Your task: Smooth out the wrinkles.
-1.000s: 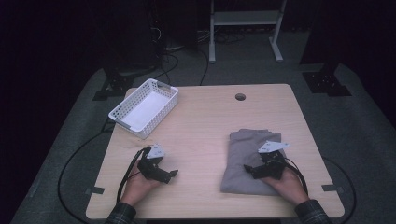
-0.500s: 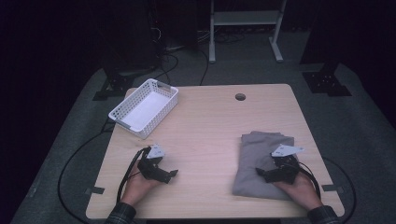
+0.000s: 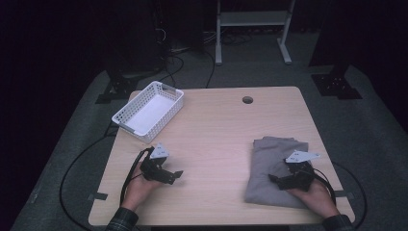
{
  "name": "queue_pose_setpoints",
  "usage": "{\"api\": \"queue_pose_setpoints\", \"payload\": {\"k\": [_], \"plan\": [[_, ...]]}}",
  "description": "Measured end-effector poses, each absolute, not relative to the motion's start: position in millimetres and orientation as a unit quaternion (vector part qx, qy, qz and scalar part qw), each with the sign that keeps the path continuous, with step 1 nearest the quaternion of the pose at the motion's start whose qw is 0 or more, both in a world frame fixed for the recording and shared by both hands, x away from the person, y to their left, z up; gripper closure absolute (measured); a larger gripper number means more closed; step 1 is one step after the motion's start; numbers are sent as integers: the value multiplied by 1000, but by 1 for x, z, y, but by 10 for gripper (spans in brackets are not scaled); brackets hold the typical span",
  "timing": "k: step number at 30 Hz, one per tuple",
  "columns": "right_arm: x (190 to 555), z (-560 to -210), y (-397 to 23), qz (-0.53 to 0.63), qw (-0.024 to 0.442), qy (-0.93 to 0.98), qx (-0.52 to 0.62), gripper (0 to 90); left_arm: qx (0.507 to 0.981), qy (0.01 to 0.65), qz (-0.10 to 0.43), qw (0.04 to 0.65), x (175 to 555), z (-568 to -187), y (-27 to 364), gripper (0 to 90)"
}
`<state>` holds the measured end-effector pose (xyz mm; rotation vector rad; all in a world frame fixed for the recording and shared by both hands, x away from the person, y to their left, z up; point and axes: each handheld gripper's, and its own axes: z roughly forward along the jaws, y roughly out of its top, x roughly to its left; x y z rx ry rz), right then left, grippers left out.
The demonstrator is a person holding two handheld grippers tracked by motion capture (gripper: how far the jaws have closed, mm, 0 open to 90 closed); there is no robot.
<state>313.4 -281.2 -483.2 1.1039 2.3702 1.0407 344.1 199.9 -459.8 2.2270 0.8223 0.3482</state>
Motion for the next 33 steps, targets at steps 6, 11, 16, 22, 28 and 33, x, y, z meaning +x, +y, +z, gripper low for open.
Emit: {"api": "queue_pose_setpoints", "payload": {"k": [6,11,16,22,28,33], "plan": [[314,-483,-281,365,163,831,387,91,861,320,137,371,348,-446,202,153],[314,-483,-281,365,163,831,387,91,855,325,142,377,354,-433,204,271],[314,-483,-281,365,163,831,387,91,848,335,159,378,363,-418,209,371],[314,-483,-281,365,163,831,387,91,837,349,184,380,374,-405,213,473],[314,-483,-281,365,163,831,387,91,826,361,201,383,392,-393,219,531],[314,-483,-281,365,163,831,387,91,821,371,213,378,409,-385,227,542]]}}
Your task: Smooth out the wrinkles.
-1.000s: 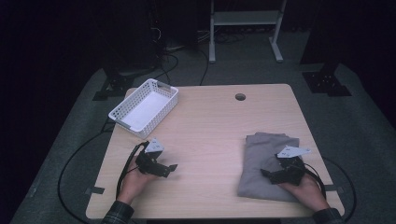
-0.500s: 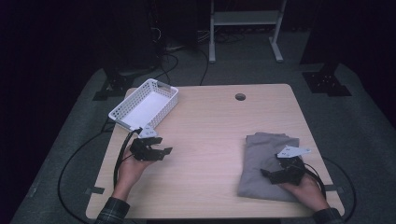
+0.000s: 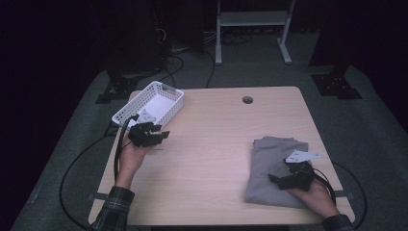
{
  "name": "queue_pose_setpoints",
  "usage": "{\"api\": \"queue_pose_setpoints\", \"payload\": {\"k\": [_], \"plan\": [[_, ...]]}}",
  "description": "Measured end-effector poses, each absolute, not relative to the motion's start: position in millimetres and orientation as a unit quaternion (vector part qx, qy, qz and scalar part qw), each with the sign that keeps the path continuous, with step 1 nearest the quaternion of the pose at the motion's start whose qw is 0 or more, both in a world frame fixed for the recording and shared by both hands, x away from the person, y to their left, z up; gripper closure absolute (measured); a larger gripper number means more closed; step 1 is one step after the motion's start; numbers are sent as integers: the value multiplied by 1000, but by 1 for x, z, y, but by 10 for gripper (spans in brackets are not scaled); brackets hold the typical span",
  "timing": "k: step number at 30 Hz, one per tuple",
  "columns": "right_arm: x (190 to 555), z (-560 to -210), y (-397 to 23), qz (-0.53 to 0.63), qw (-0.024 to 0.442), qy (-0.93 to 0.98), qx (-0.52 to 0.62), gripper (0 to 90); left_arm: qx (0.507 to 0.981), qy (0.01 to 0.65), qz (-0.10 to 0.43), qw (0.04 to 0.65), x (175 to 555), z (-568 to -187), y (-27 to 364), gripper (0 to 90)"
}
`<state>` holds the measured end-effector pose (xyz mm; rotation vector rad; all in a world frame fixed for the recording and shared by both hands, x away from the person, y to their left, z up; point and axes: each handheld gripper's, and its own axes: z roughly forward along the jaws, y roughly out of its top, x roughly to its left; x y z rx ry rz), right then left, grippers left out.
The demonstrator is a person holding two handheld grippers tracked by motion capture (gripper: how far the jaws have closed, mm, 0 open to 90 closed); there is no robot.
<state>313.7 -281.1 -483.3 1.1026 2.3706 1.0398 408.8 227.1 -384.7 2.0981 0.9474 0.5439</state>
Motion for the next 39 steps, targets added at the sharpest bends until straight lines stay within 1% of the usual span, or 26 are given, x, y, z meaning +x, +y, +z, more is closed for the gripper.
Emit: {"api": "queue_pose_setpoints", "payload": {"k": [5,14,16,23,27,31,36,39], "plan": [[314,-483,-281,365,163,831,387,91,816,385,230,366,425,-380,235,557],[314,-483,-281,365,163,831,387,91,813,404,232,349,454,-386,245,586],[314,-483,-281,365,163,831,387,91,814,406,228,347,457,-388,246,605],[314,-483,-281,365,163,831,386,91,818,420,219,328,469,-396,249,618],[314,-483,-281,365,163,831,386,91,818,428,211,321,473,-401,250,645],[314,-483,-281,365,163,831,387,91,820,434,200,316,476,-407,250,697],[314,-483,-281,365,163,831,386,91,821,435,190,318,477,-410,250,834],[314,-483,-281,365,163,831,387,91,819,437,193,317,475,-410,249,841]]}}
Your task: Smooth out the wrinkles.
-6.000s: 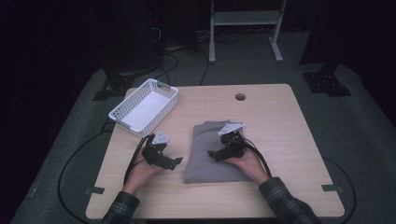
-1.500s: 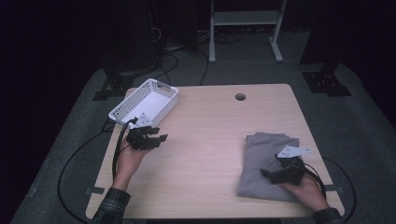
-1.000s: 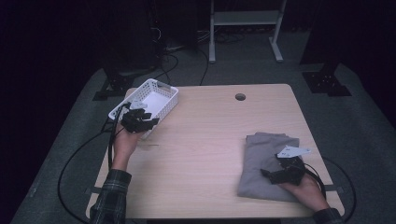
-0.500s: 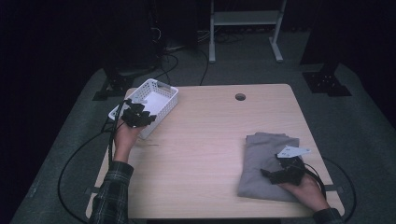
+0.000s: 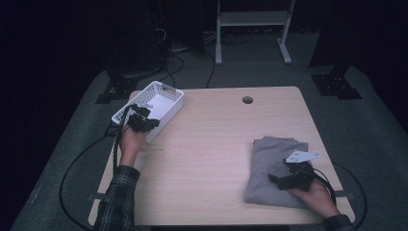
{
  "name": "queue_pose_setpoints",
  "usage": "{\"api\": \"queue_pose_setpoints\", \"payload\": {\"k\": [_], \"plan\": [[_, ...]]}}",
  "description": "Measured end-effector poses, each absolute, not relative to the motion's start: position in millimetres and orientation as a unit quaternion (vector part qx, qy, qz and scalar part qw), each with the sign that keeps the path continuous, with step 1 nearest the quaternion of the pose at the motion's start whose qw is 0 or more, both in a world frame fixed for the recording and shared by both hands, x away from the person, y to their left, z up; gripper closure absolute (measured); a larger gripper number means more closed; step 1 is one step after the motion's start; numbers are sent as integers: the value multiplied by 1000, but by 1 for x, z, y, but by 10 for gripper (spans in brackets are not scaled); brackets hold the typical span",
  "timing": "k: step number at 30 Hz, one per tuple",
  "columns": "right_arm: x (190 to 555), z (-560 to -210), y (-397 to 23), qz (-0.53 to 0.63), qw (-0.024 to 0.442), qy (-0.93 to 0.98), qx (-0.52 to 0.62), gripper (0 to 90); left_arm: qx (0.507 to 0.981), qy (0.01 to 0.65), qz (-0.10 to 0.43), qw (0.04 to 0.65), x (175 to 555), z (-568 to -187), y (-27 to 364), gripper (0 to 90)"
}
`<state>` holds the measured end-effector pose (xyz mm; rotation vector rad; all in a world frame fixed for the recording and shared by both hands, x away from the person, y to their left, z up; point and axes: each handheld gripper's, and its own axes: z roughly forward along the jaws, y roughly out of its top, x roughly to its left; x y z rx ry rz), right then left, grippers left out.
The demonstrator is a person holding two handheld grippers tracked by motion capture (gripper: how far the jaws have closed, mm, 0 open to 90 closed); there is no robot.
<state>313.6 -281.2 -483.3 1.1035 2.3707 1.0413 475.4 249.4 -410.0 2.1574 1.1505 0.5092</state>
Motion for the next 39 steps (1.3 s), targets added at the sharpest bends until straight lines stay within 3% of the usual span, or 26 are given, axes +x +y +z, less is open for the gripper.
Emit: {"api": "queue_pose_setpoints", "payload": {"k": [12,39], "plan": [[314,-483,-281,365,163,831,387,91,824,427,182,323,447,-403,243,845],[314,-483,-281,364,164,831,387,91,841,379,152,356,337,-408,216,842]]}}
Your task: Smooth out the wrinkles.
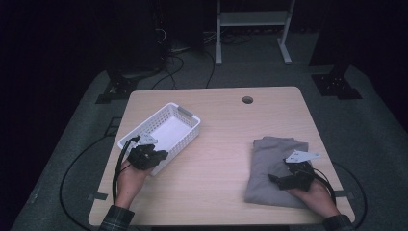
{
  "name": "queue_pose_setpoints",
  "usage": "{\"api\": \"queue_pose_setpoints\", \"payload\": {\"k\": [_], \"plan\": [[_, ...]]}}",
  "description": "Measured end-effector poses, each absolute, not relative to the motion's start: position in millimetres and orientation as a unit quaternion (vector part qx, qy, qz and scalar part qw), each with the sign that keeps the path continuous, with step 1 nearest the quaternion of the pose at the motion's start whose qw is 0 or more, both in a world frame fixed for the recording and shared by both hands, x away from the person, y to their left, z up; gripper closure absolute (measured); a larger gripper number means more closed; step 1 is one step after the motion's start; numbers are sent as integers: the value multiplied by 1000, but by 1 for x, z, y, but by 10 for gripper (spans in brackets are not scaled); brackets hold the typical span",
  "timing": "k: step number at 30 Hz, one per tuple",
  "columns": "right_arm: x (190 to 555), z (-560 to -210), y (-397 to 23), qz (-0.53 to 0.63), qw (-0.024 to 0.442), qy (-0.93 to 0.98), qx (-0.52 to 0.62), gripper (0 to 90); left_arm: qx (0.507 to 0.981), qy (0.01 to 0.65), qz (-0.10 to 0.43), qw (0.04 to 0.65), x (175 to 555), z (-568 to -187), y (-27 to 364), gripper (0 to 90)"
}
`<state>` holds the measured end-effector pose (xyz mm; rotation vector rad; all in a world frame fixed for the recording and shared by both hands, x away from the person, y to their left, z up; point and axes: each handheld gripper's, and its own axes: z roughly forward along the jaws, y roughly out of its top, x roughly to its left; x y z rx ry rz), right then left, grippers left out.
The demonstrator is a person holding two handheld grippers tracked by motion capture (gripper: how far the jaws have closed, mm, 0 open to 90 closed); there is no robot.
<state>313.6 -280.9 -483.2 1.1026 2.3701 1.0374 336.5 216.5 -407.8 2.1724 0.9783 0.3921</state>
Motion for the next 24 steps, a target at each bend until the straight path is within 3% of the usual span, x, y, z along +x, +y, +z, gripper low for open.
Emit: {"api": "queue_pose_setpoints", "payload": {"k": [19,24], "plan": [[313,-483,-281,363,165,831,387,91,848,368,134,357,290,-414,210,827],[313,-483,-281,363,165,831,387,91,844,367,131,369,290,-411,211,766]]}}
